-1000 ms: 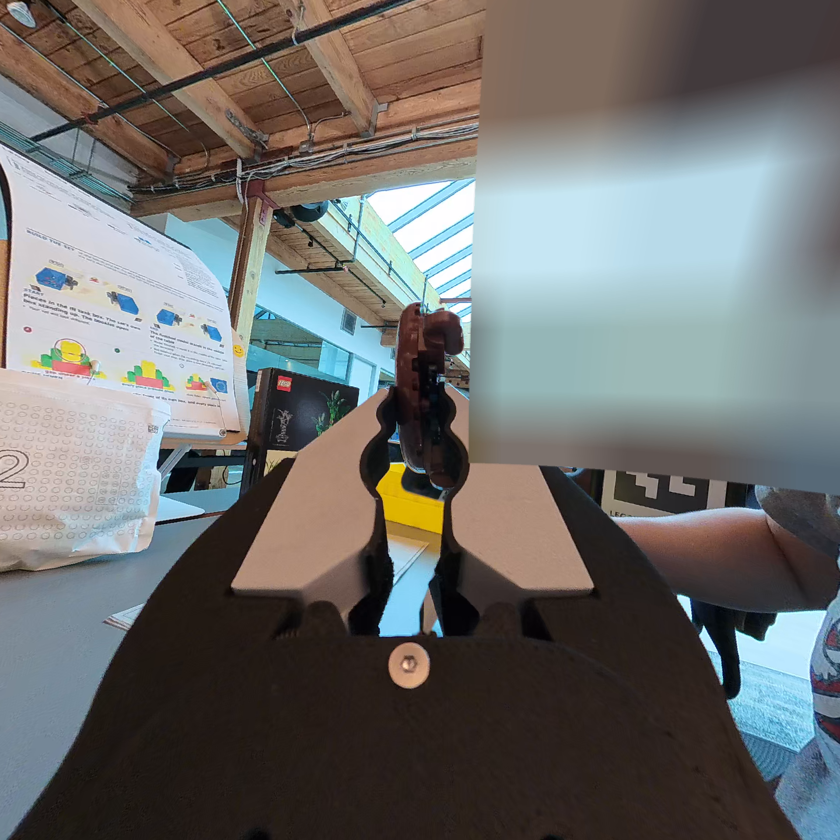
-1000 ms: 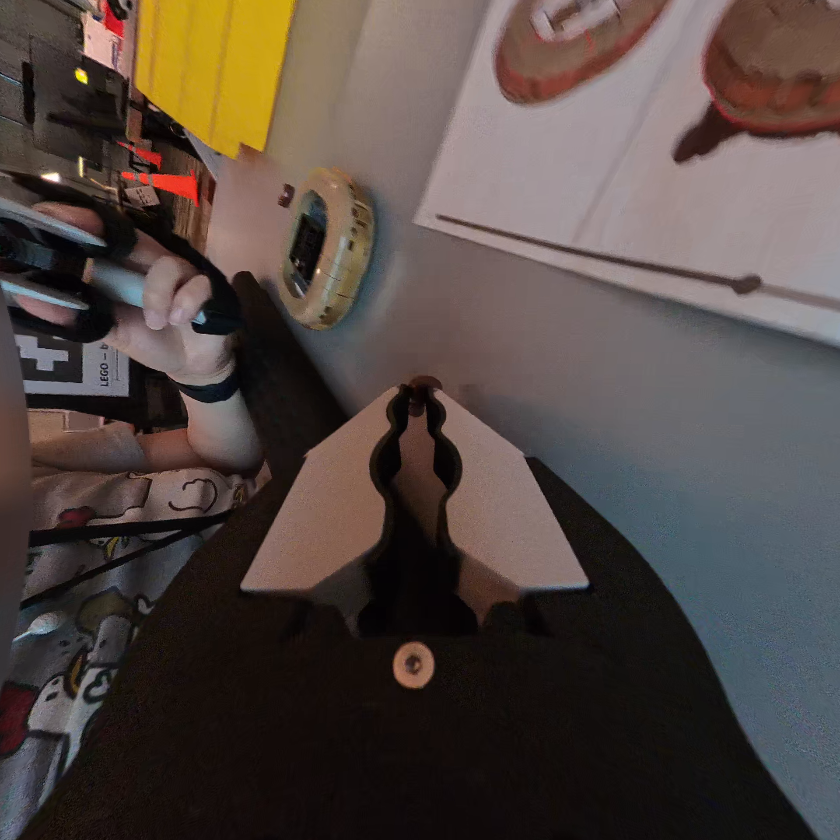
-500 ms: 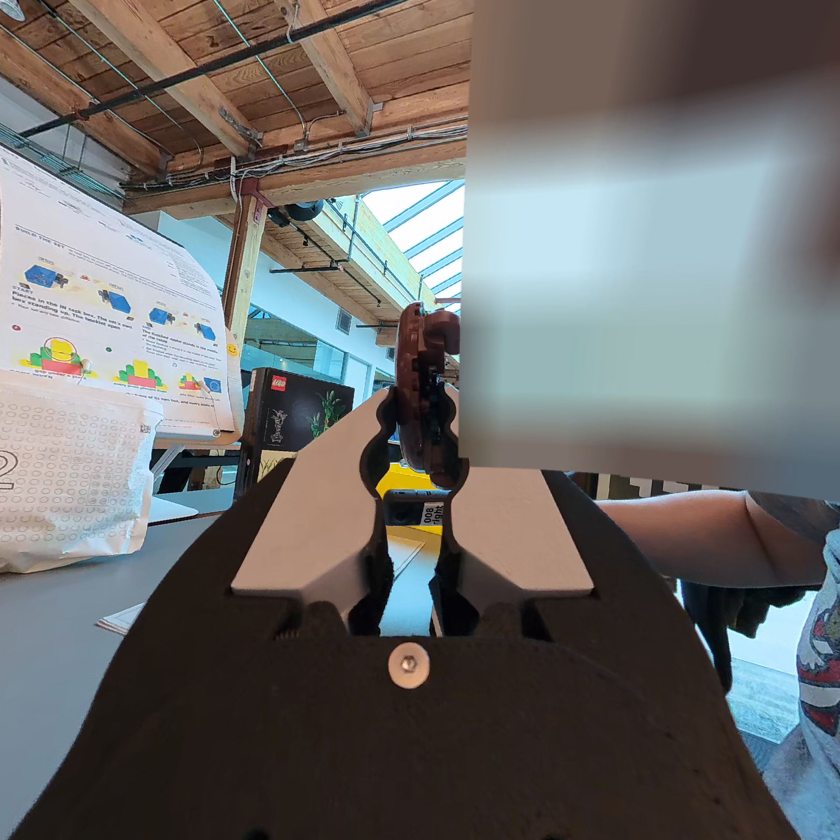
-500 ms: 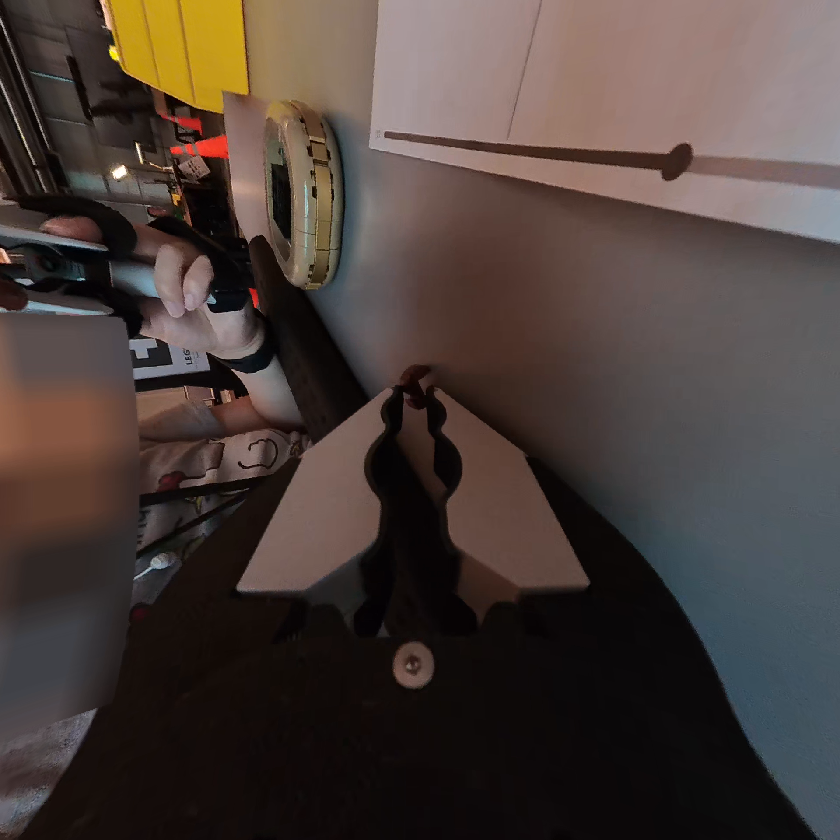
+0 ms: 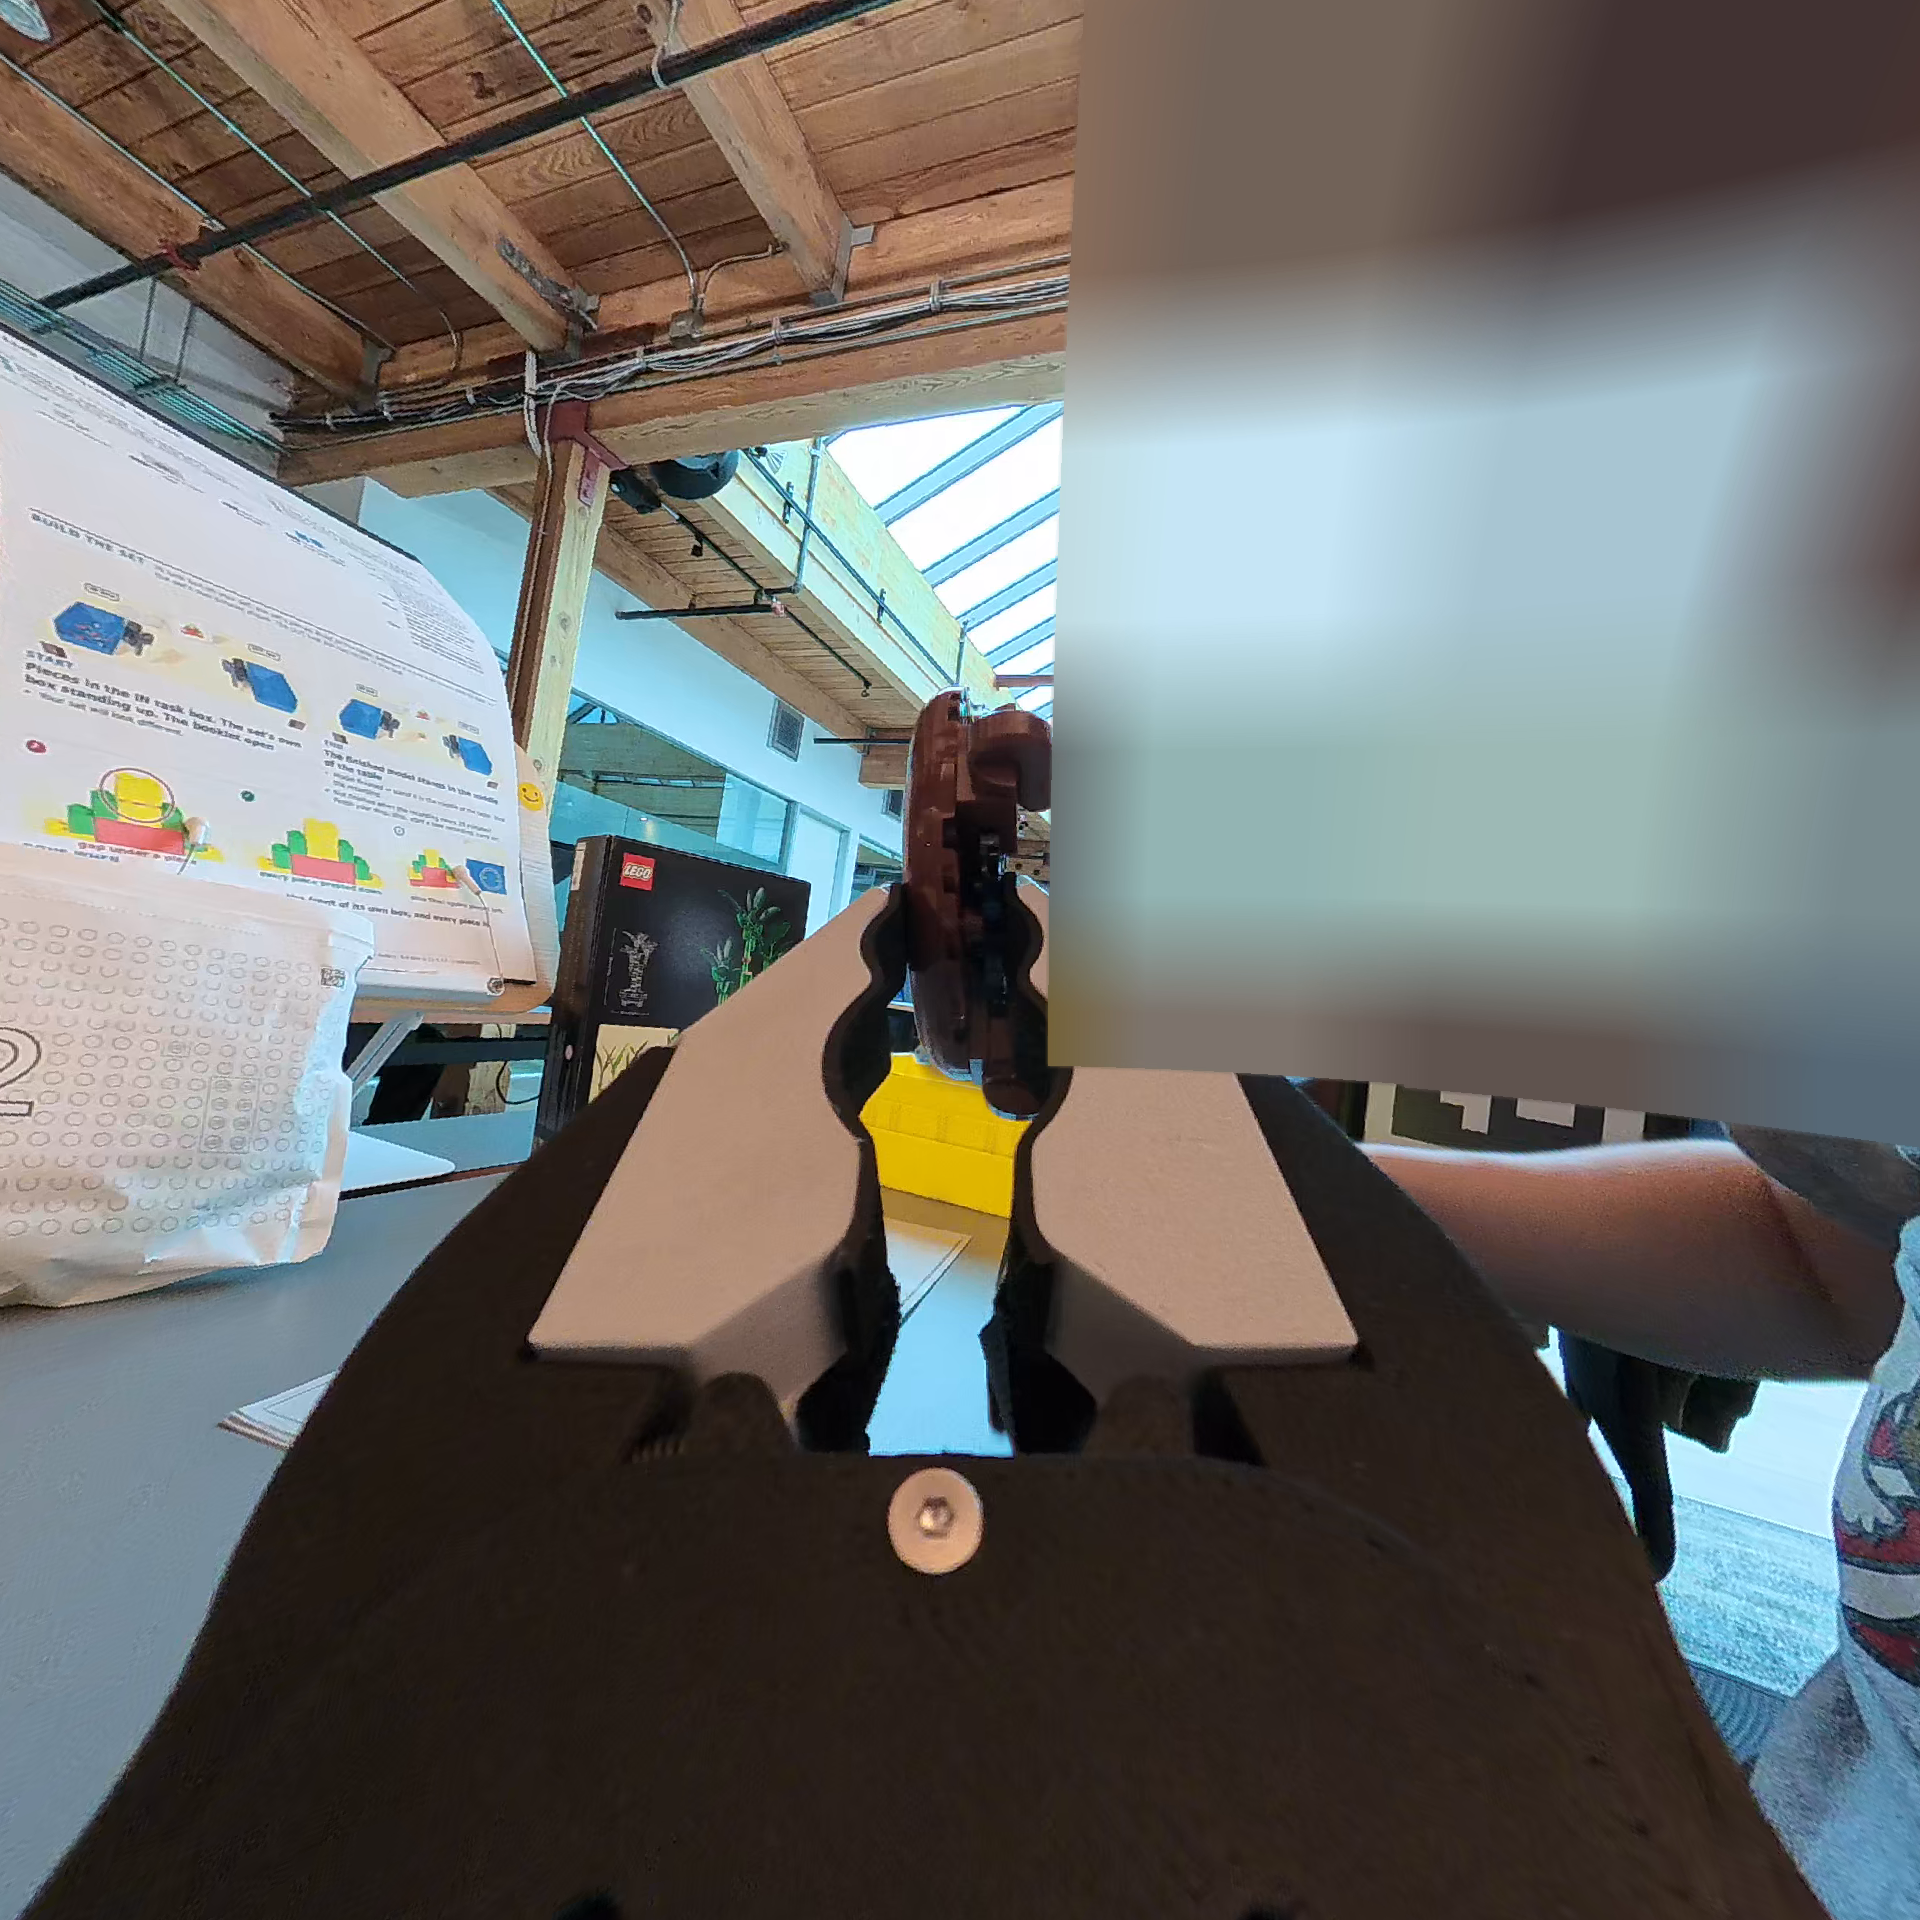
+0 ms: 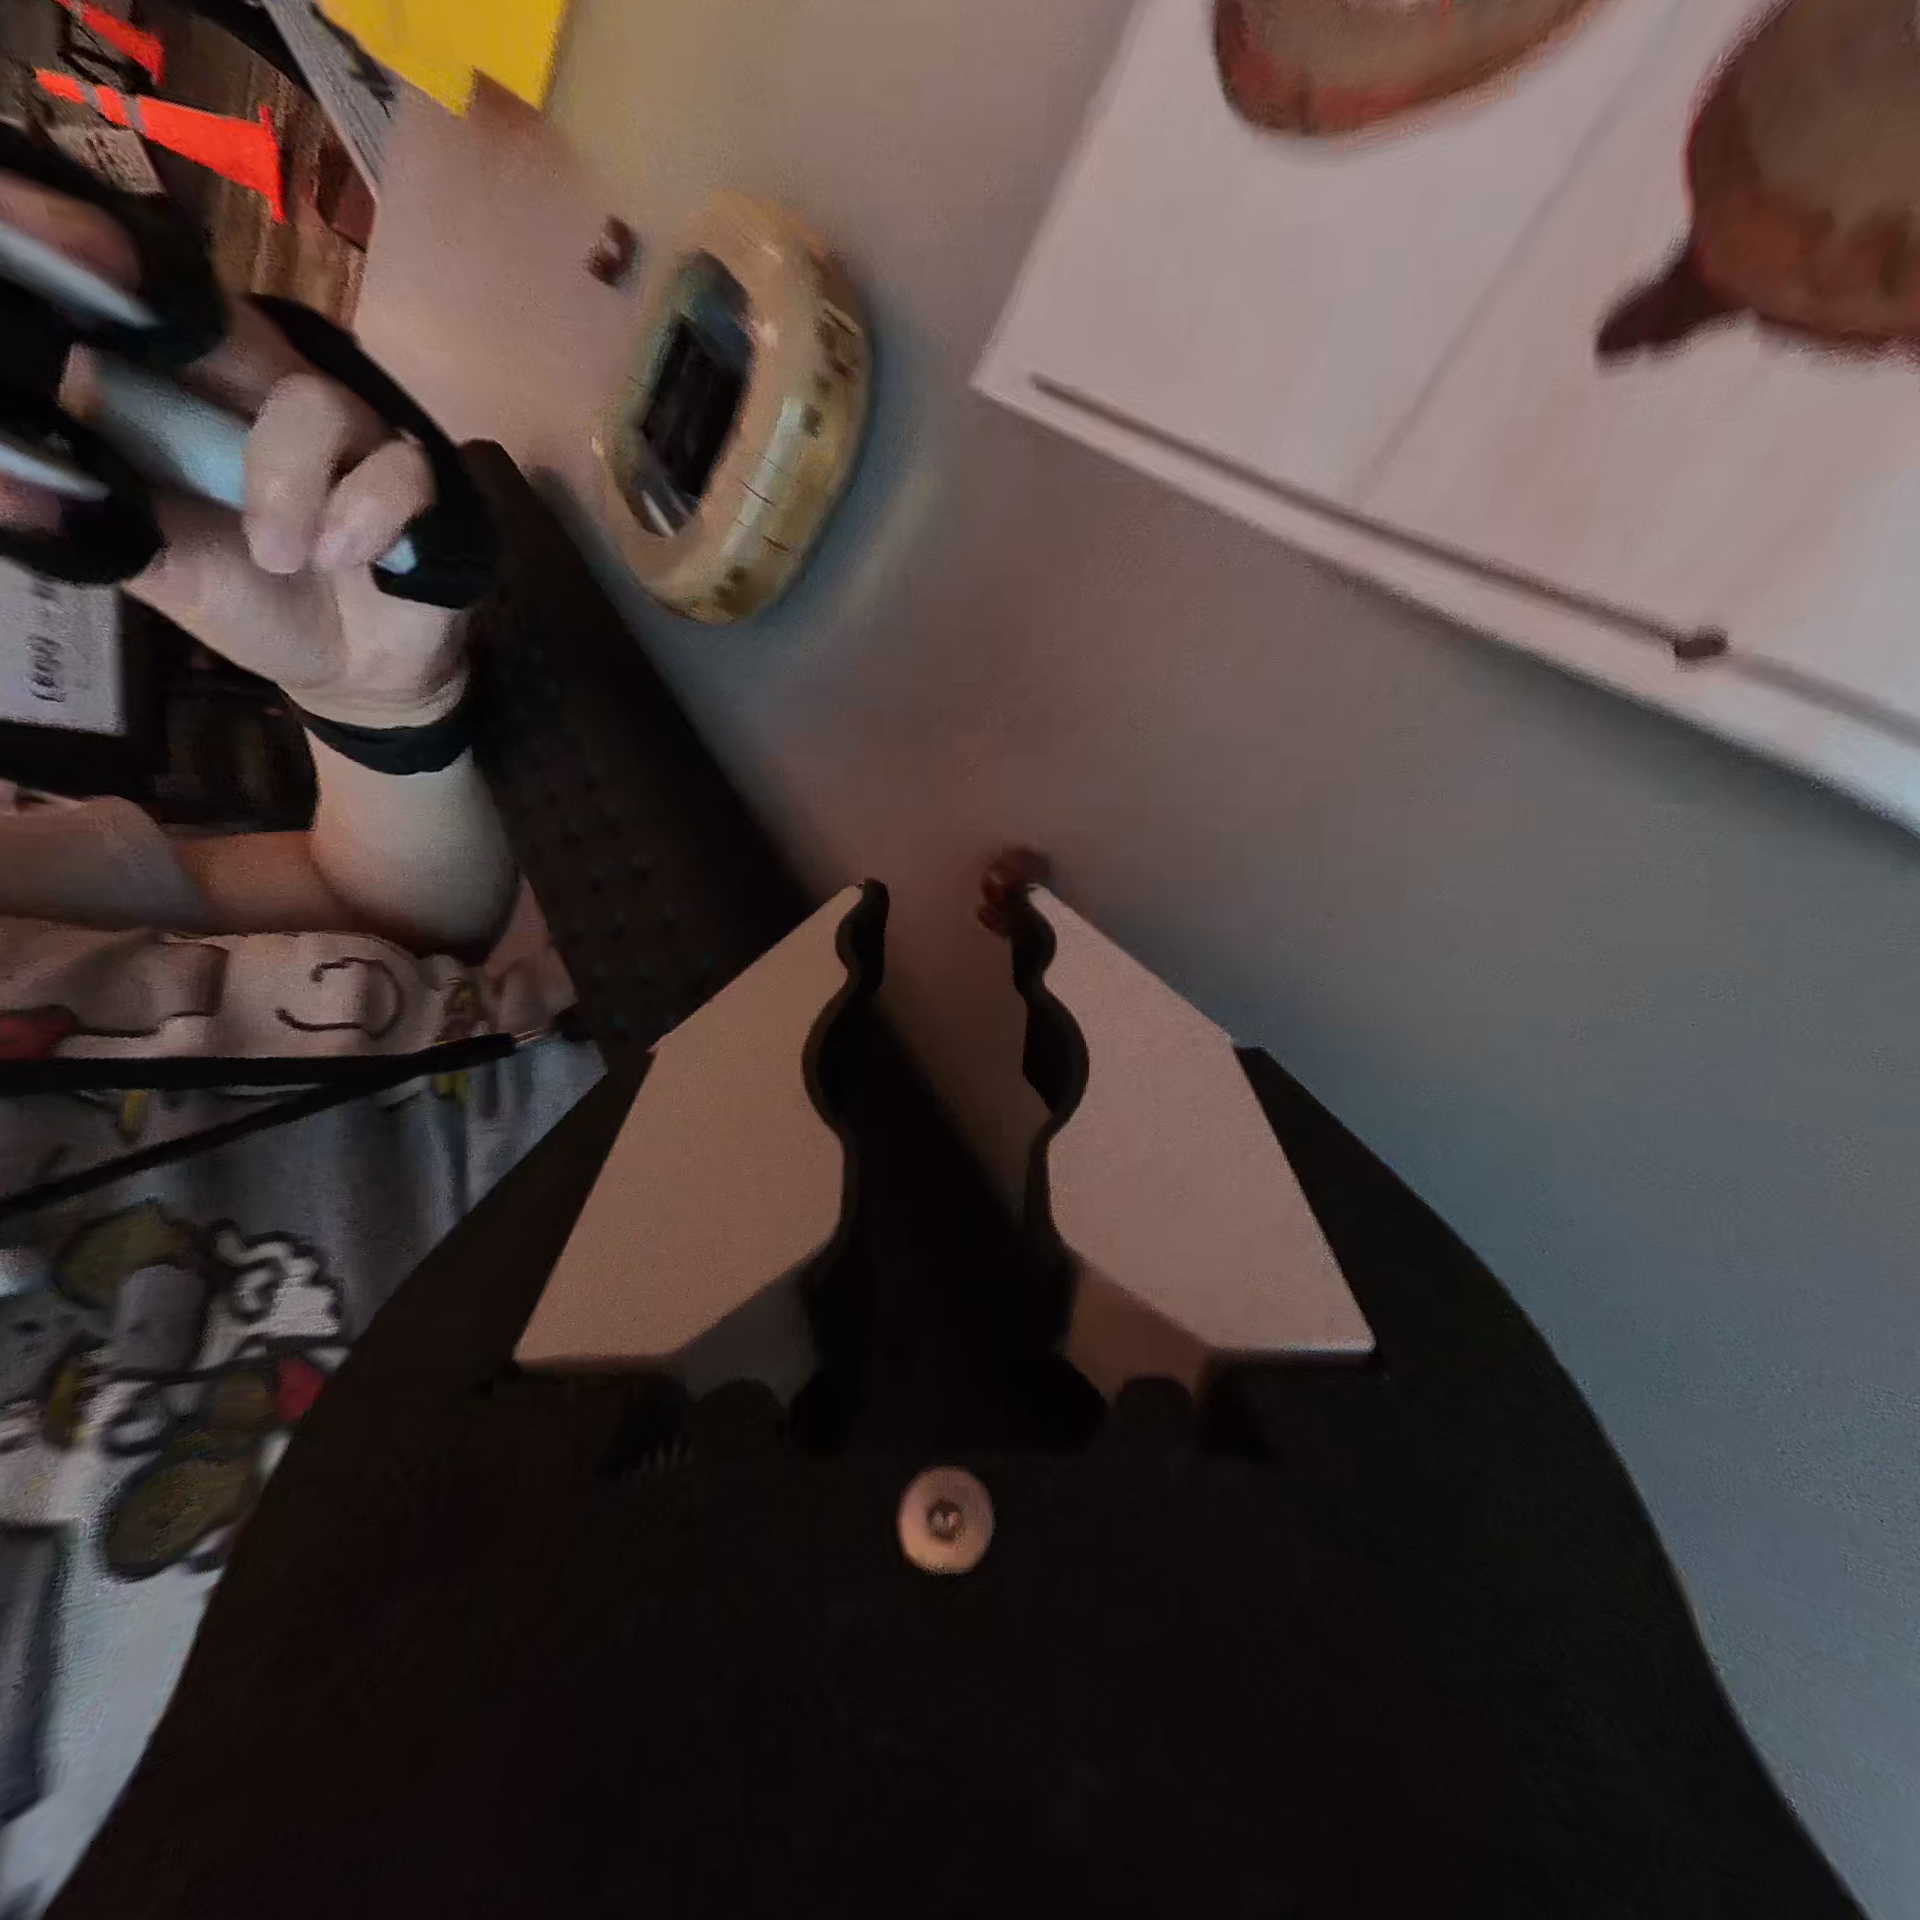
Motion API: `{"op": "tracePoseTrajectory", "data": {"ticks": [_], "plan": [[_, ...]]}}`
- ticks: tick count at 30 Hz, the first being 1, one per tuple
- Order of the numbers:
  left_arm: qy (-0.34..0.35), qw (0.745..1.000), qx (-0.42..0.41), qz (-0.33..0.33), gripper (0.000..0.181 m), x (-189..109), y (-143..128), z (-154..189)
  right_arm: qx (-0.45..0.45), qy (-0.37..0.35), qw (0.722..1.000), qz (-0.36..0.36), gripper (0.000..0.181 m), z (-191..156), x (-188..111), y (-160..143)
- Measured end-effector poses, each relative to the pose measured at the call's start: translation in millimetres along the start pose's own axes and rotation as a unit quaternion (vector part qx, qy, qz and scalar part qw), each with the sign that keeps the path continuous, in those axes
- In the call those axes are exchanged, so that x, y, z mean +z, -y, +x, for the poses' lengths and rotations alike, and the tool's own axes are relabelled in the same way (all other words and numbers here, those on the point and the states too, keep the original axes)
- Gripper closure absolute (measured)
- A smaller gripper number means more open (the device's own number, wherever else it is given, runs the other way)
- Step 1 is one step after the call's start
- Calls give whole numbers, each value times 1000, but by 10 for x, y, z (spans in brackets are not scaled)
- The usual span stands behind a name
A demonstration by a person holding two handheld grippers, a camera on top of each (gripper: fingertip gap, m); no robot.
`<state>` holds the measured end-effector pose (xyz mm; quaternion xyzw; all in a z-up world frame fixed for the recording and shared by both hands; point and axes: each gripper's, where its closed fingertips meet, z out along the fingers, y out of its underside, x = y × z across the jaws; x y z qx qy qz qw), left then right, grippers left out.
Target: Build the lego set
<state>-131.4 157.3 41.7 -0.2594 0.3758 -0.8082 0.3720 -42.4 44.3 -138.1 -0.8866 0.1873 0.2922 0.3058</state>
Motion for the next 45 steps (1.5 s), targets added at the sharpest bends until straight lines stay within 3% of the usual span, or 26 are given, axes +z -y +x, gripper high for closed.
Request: {"op": "tracePoseTrajectory", "data": {"ticks": [1,2,5,9,12,14,20,31,39,45], "plan": [[1,1000,0,0,167,-1,1,-2,-48,-26,998,31,159,-52,-38,75],[1,1000,0,2,167,-3,7,-3,-107,-66,990,67,159,-91,-88,150],[4,1000,0,7,167,-12,29,-16,-266,-208,923,184,157,-159,-262,306],[6,1000,-3,5,167,-8,17,-25,-165,-233,951,119,150,22,-36,8],[3,1000,2,-1,167,2,-3,-6,-154,-271,939,147,174,-6,-61,70],[4,1000,8,-4,167,4,-12,0,-158,-302,929,142,176,11,-92,106],[14,1000,17,-12,166,2,-36,-23,-103,-302,942,105,163,111,-1,53],[15,1000,14,-15,167,9,-60,-29,-94,-314,943,63,163,169,109,-14],[14,1000,13,-16,167,17,-82,-30,-102,-306,945,52,175,177,129,-31],[16,1000,-6,-26,166,28,-113,-62,-130,-248,952,126,175,-43,-74,221]]}}
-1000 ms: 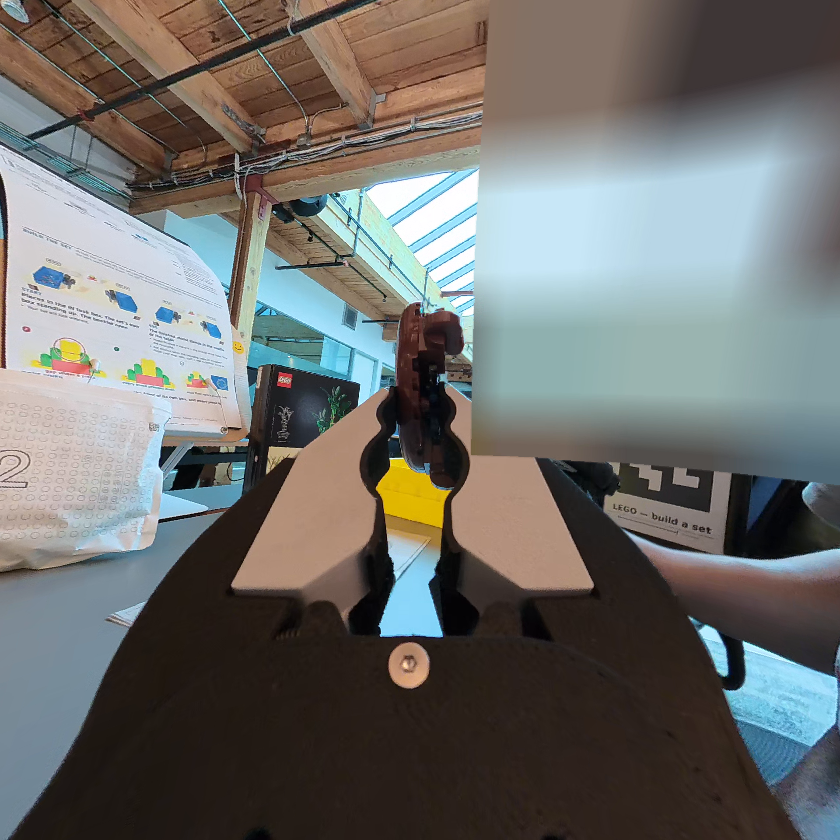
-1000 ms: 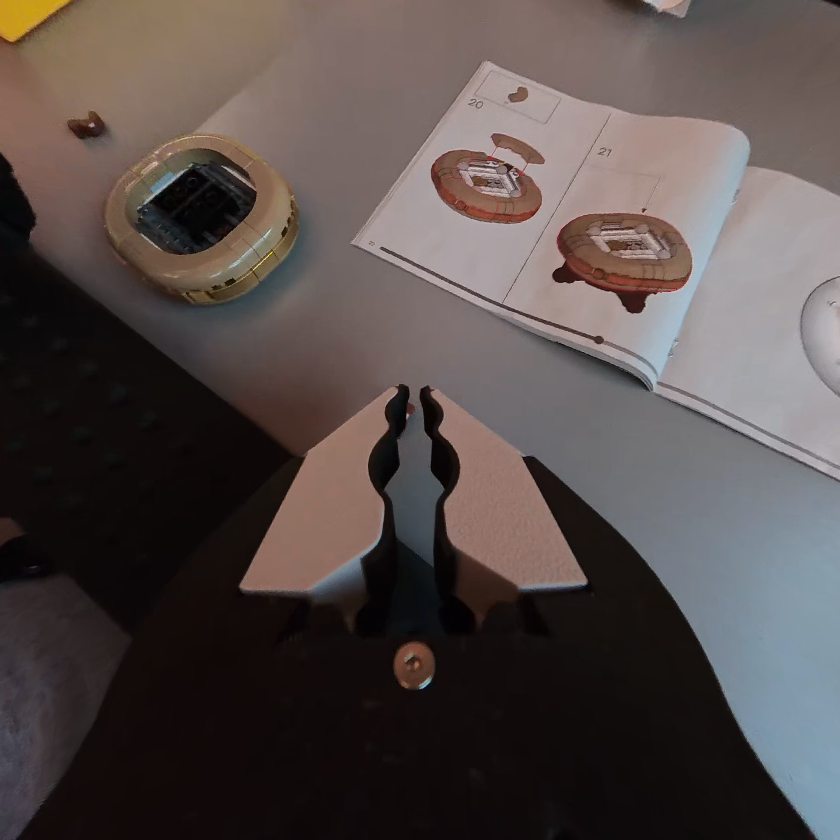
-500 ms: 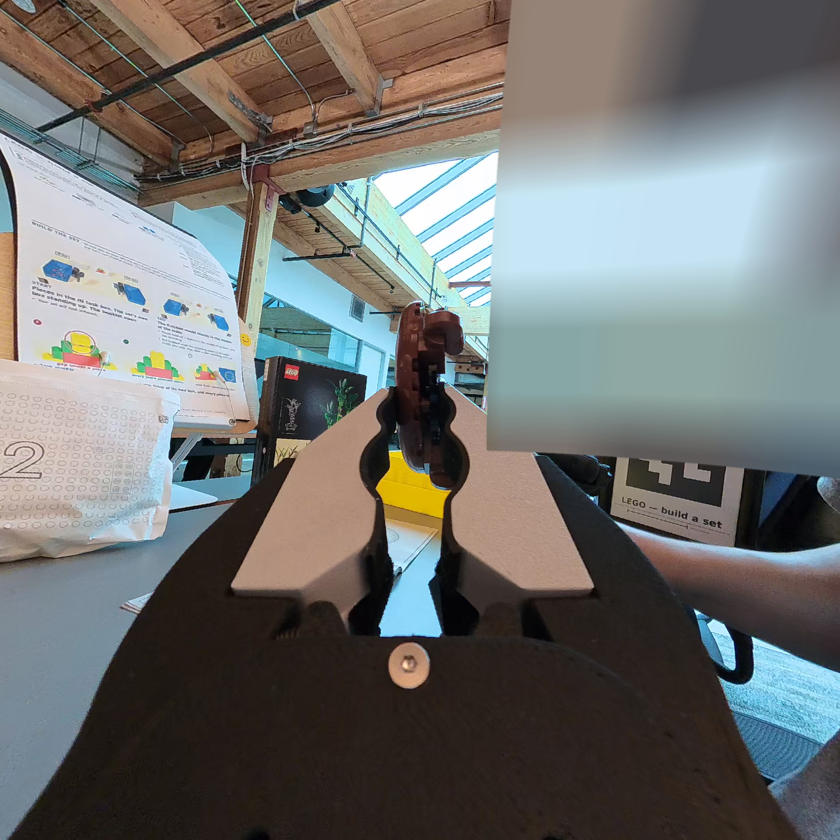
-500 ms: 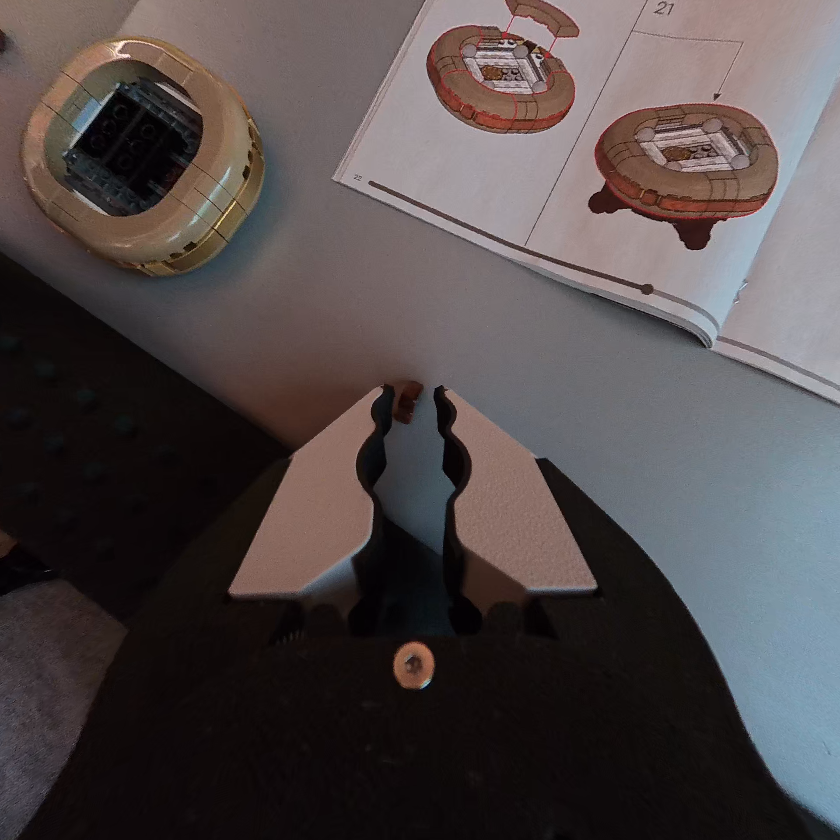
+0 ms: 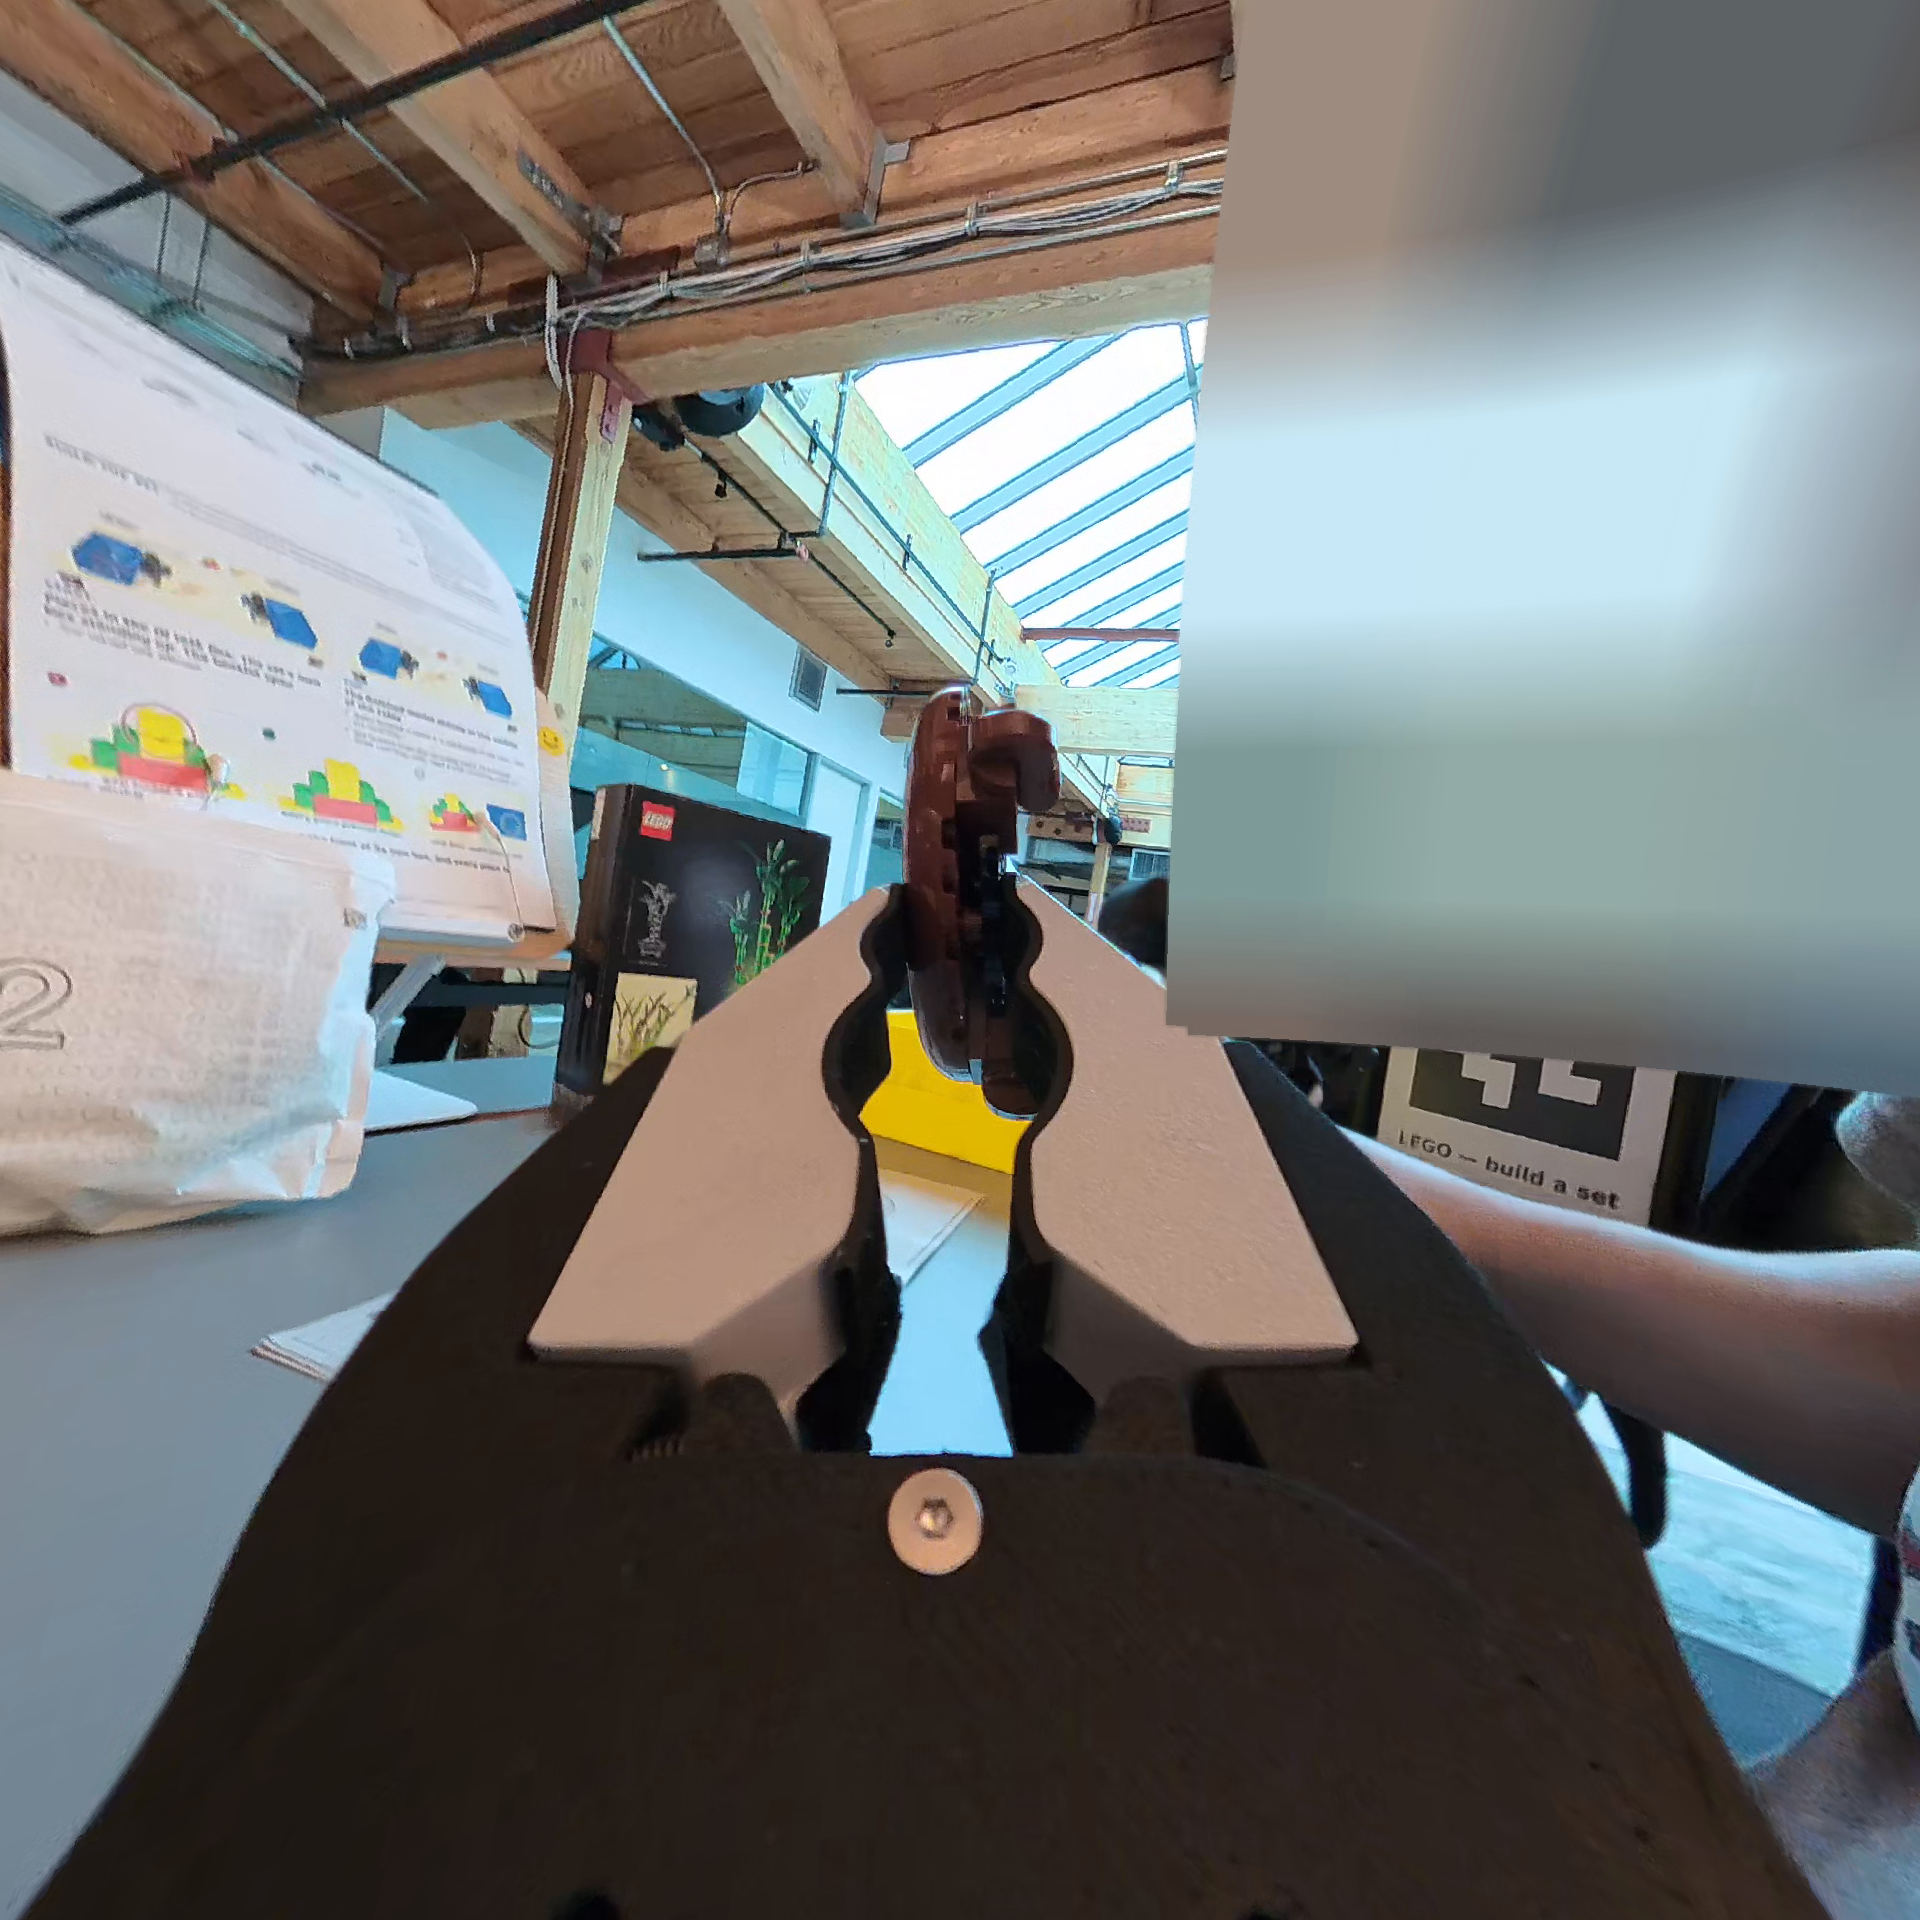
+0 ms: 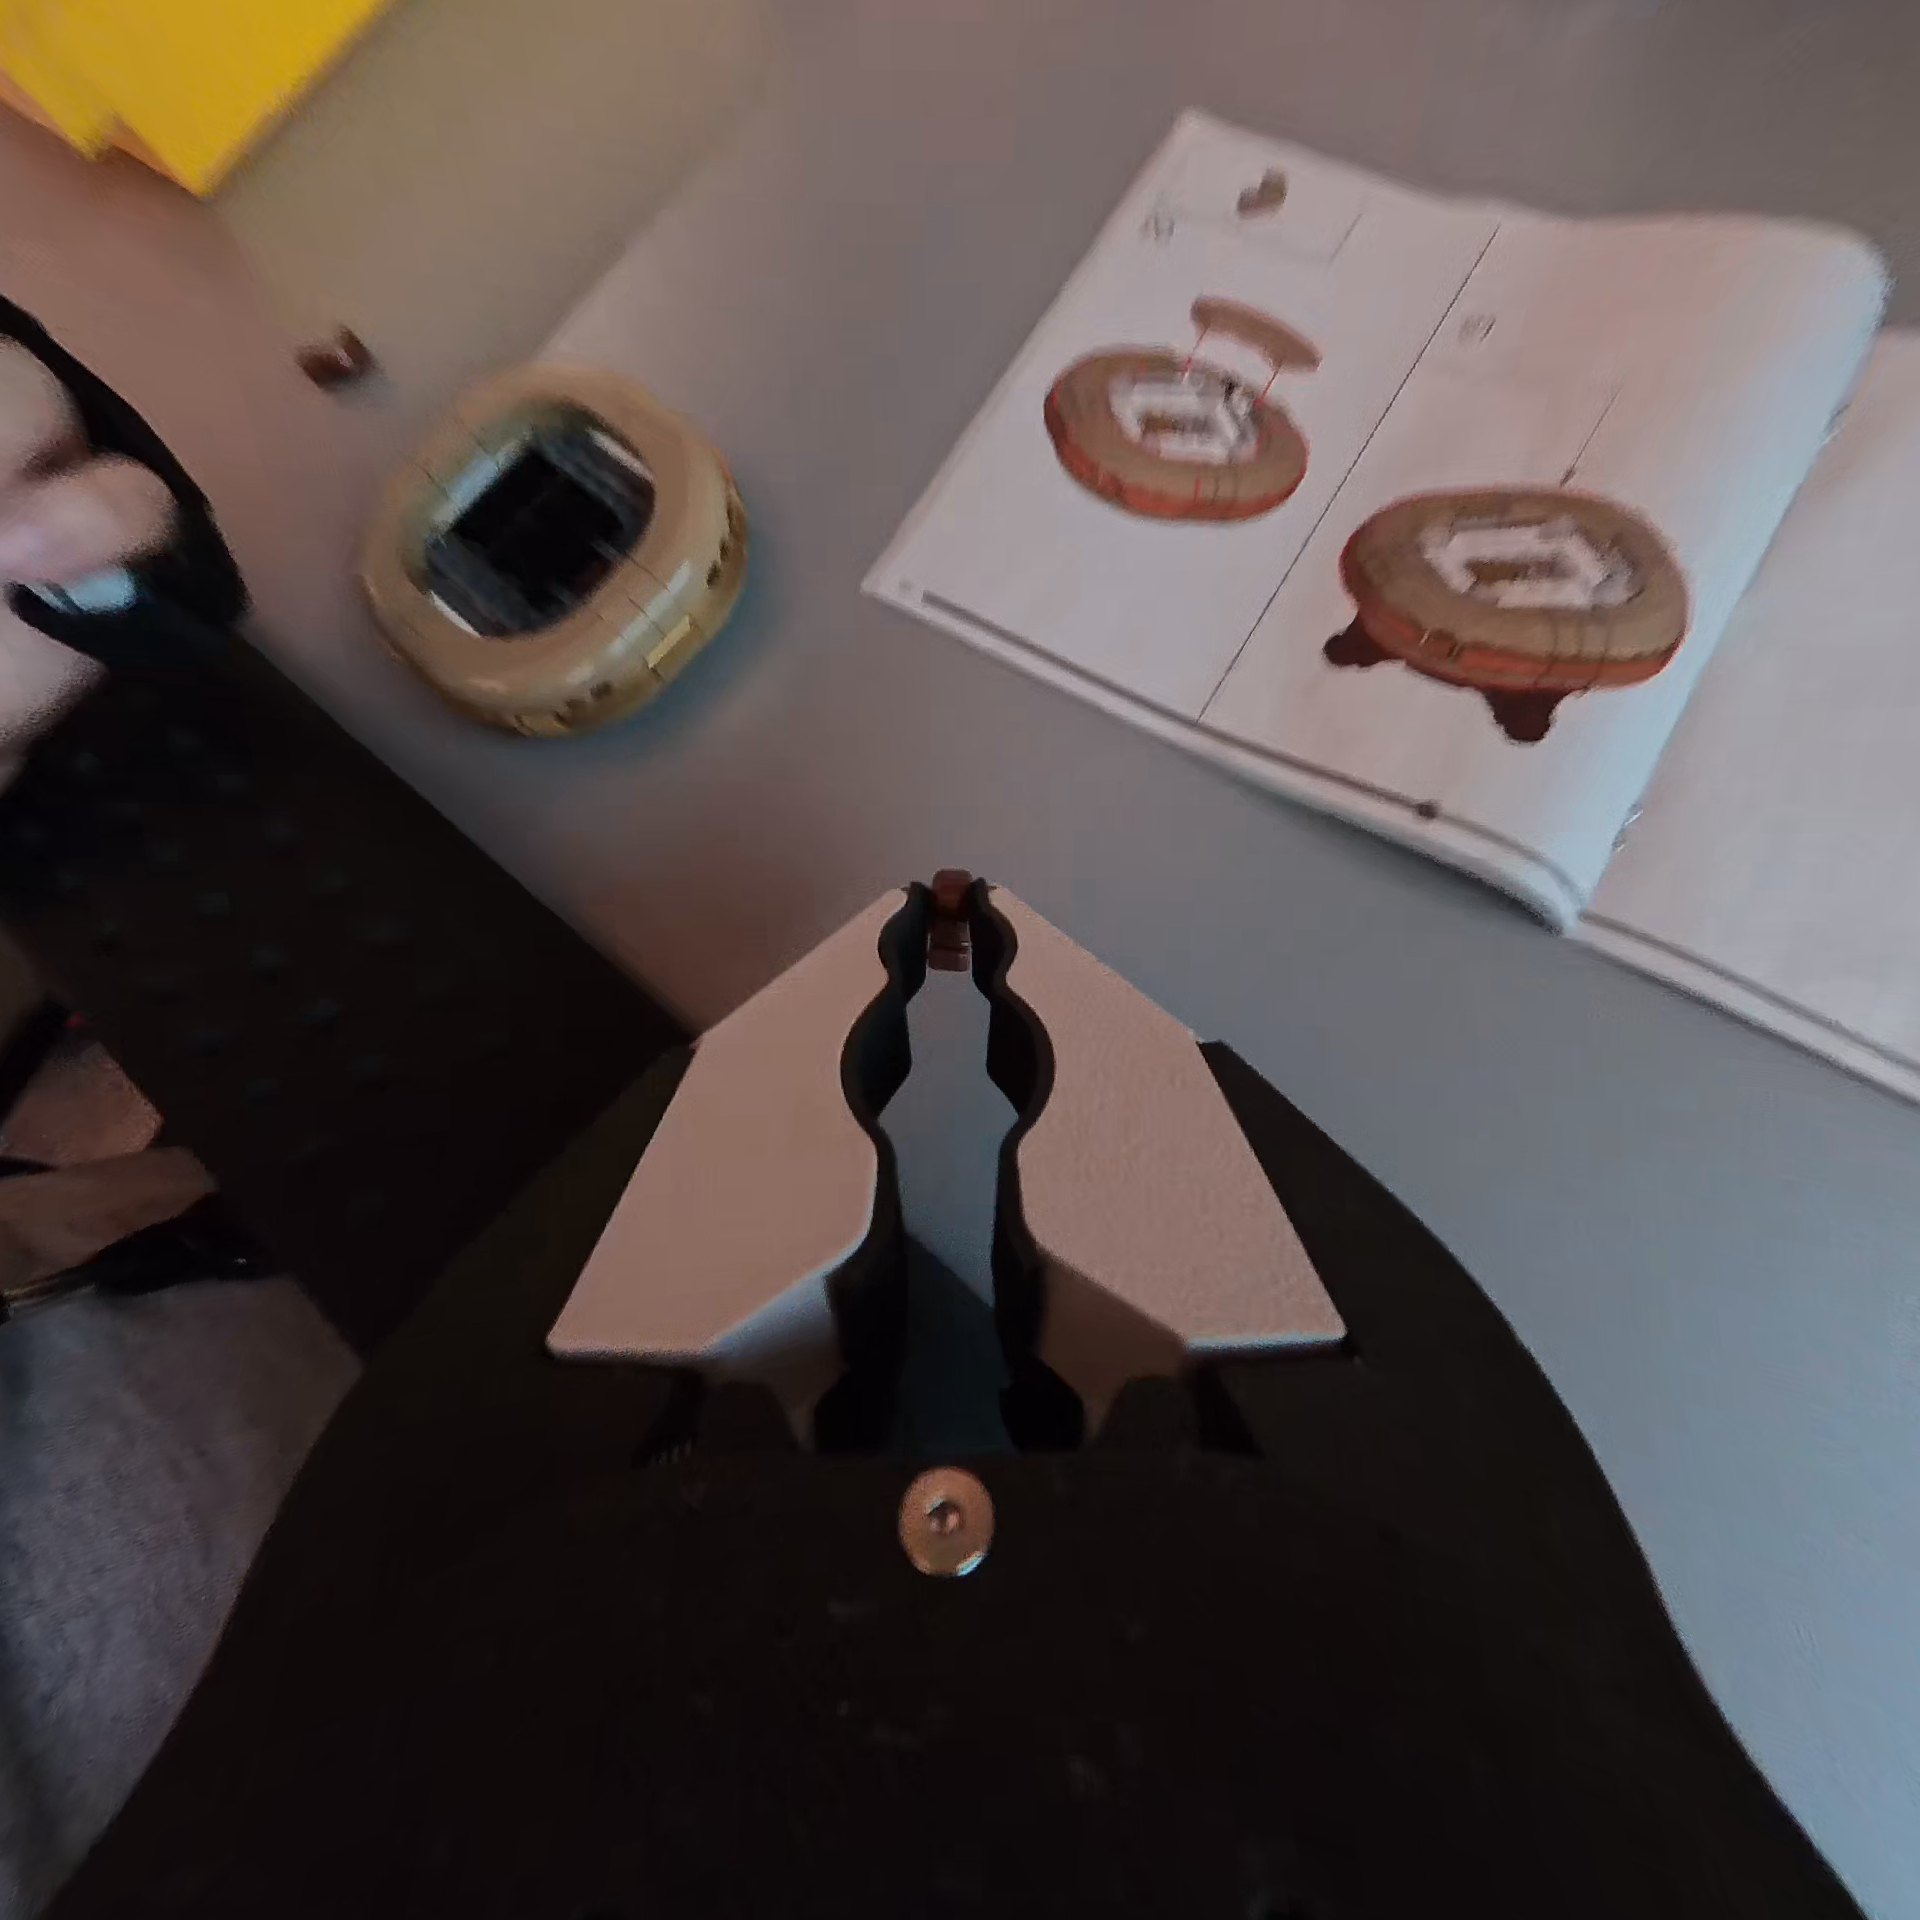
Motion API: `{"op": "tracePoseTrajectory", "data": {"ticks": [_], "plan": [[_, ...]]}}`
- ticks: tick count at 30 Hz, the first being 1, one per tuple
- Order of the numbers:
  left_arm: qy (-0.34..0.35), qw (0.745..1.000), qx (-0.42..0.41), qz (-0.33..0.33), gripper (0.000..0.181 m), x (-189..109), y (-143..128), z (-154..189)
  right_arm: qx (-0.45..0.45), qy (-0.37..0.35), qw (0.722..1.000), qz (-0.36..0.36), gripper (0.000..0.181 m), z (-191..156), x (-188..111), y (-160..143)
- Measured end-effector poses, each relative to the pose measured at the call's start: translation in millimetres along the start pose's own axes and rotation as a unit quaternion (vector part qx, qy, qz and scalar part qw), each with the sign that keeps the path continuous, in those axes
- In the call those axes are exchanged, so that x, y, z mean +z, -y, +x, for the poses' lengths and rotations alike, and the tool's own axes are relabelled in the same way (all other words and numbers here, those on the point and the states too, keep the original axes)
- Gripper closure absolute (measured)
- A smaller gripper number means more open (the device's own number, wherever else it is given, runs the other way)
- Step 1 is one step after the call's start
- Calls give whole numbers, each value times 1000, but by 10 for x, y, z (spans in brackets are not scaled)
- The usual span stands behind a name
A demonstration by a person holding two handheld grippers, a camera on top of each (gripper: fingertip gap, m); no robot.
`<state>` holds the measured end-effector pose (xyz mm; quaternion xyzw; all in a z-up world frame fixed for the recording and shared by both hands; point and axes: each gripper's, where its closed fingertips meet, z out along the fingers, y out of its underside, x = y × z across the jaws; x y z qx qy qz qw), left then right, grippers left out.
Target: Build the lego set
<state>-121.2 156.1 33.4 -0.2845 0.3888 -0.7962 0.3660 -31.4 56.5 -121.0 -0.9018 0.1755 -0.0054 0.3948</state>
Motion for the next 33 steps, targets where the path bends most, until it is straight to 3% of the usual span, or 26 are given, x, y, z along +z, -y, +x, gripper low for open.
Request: {"op": "tracePoseTrajectory", "data": {"ticks": [3,7,12,17,26,33], "plan": [[11,1000,-16,1,167,-16,12,-60,38,38,996,69,175,111,-129,252],[17,999,-44,11,167,-44,46,-139,120,142,963,196,175,46,-439,746],[47,998,-41,8,166,-38,26,-260,97,155,939,293,176,-96,-691,1191],[98,995,19,8,166,-29,67,-343,78,196,905,370,176,-425,-876,1587],[213,956,202,13,167,4,245,-329,57,261,865,425,176,-1004,-991,2062],[224,933,283,10,166,82,300,-168,65,263,867,418,176,-1100,-866,2132]]}}
